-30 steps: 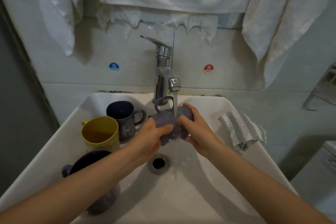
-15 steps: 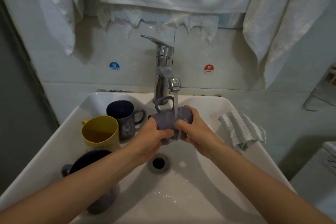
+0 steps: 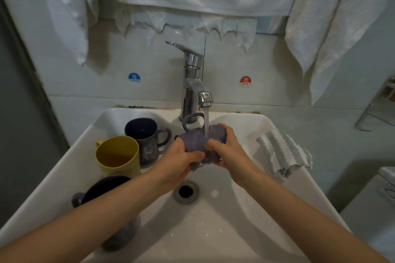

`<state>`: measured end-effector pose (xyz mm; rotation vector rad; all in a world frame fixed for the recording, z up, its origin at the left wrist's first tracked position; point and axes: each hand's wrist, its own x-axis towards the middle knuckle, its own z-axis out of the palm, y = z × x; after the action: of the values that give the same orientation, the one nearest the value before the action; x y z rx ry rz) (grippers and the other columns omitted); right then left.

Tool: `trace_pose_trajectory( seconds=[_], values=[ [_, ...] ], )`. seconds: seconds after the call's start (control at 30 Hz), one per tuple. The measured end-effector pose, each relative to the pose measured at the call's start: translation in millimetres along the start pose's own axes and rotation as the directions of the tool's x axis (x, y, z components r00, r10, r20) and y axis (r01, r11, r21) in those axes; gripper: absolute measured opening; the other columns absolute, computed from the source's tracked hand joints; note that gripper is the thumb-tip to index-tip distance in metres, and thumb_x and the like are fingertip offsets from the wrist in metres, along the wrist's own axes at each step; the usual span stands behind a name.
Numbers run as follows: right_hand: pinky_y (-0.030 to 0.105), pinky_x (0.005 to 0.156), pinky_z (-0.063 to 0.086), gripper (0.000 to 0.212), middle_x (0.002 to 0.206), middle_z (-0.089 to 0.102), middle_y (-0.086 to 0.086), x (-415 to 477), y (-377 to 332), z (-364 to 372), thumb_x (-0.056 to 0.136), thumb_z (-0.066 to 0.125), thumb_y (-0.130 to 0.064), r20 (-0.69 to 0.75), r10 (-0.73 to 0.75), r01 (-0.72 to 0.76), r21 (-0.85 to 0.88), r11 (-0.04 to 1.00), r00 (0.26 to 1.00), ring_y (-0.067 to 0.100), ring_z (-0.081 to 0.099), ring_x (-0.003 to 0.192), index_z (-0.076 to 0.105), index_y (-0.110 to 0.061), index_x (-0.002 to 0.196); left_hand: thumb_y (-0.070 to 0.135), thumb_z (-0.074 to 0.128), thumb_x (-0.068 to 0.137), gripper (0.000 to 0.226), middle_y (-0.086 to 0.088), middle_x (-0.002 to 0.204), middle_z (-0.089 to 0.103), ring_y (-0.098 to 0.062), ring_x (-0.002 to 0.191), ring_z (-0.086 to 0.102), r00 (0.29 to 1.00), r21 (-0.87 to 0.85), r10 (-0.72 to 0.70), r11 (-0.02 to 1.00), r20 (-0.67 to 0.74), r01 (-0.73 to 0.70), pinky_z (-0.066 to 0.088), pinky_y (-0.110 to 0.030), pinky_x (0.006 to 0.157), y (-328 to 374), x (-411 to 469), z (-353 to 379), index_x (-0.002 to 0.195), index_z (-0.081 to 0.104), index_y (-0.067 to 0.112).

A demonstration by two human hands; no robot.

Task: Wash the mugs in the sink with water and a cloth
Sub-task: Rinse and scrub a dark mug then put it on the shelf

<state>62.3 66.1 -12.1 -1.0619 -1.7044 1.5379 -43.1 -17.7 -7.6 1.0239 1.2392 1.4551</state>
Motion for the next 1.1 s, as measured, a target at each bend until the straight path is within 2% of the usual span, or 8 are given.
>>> trace_pose_trajectory(
  seconds=[0.13,0.2,0.33,0.5,0.6,0.73,0.9,1.1],
  values=[
    [0.027,0.069,0.054,0.046,0.127,0.055,0.005,0.9,-4.9,-6.7,0.091,0.043,-0.011,0.002,0.029,-0.029,0.116,0.993,1.000,0.013,0.058,0.095,0.042,-0.026,0.134,-0.014,0.048,0.084,0.041,-0.009,0.104,0.065,-0.016,0.091,0.064,1.000,-0.035,-0.001,0.999,-0.015,0.000,0.055,-0.022,0.070,0.6,0.2,1.8,0.116,0.054,0.011],
    [0.025,0.068,0.052,0.046,0.125,0.054,0.003,-0.7,-6.9,-7.2,0.092,0.039,-0.010,0.019,0.043,-0.045,0.110,0.993,0.999,0.010,0.056,0.093,0.040,-0.027,0.135,-0.015,0.048,0.084,0.043,-0.009,0.106,0.065,-0.017,0.093,0.064,1.000,-0.054,-0.013,0.998,-0.022,0.012,0.056,-0.021,0.070,-0.3,1.0,1.5,0.120,0.052,0.009],
    [0.028,0.077,0.052,0.053,0.125,0.053,0.005,-4.9,-7.4,-4.1,0.088,0.049,-0.012,0.028,0.042,-0.044,0.055,0.998,0.999,0.018,0.057,0.101,0.035,-0.028,0.135,-0.013,0.048,0.085,0.043,-0.012,0.111,0.064,-0.023,0.100,0.063,1.000,-0.034,-0.018,0.999,-0.020,0.017,0.054,-0.028,0.078,-0.8,0.3,1.0,0.120,0.054,0.010],
    [0.027,0.075,0.050,0.046,0.123,0.054,0.003,-3.0,-11.6,-5.6,0.093,0.037,-0.009,0.033,0.077,-0.081,0.119,0.990,0.996,0.009,0.054,0.092,0.039,-0.027,0.136,-0.014,0.050,0.083,0.043,-0.012,0.110,0.063,-0.021,0.098,0.062,0.999,-0.060,-0.033,0.998,-0.040,0.030,0.054,-0.026,0.076,-0.9,1.4,1.0,0.117,0.053,0.010],
    [0.024,0.071,0.049,0.050,0.113,0.052,-0.001,-3.1,-11.1,-5.5,0.092,0.037,-0.007,0.047,0.075,-0.080,0.106,0.991,0.996,0.006,0.052,0.088,0.035,-0.029,0.138,-0.012,0.051,0.084,0.043,-0.012,0.113,0.059,-0.024,0.102,0.058,0.997,-0.053,-0.044,0.998,-0.067,0.040,0.052,-0.028,0.077,-1.1,1.7,1.3,0.120,0.051,0.011],
    [0.024,0.073,0.051,0.051,0.124,0.054,0.003,-5.5,-10.1,-4.0,0.089,0.046,-0.010,0.031,0.057,-0.059,0.066,0.996,0.998,0.015,0.056,0.099,0.037,-0.031,0.135,-0.011,0.051,0.084,0.039,-0.008,0.109,0.064,-0.023,0.101,0.061,0.998,-0.016,-0.022,1.000,-0.058,0.021,0.053,-0.026,0.075,-1.2,1.6,1.4,0.113,0.056,0.016],
    [0.036,0.088,0.051,0.044,0.129,0.054,0.004,-3.5,-12.4,-5.9,0.094,0.036,-0.006,0.016,0.091,-0.093,0.158,0.983,0.996,0.021,0.052,0.112,0.048,-0.027,0.131,0.008,0.057,0.085,0.042,-0.012,0.117,0.063,-0.025,0.104,0.061,0.990,-0.116,-0.042,0.993,-0.133,0.026,0.053,-0.029,0.078,-3.5,5.0,-1.9,0.127,0.051,0.009],
    [0.040,0.097,0.049,0.051,0.135,0.049,0.004,-3.6,-9.7,-2.9,0.093,0.042,-0.011,0.064,0.044,-0.051,0.102,0.993,0.997,0.021,0.050,0.117,0.038,-0.031,0.140,0.006,0.053,0.089,0.021,-0.003,0.096,0.069,-0.014,0.083,0.067,0.991,-0.180,-0.034,0.984,-0.127,0.011,0.056,-0.022,0.065,-3.2,5.1,-1.0,0.105,0.060,0.017]
  ],
)
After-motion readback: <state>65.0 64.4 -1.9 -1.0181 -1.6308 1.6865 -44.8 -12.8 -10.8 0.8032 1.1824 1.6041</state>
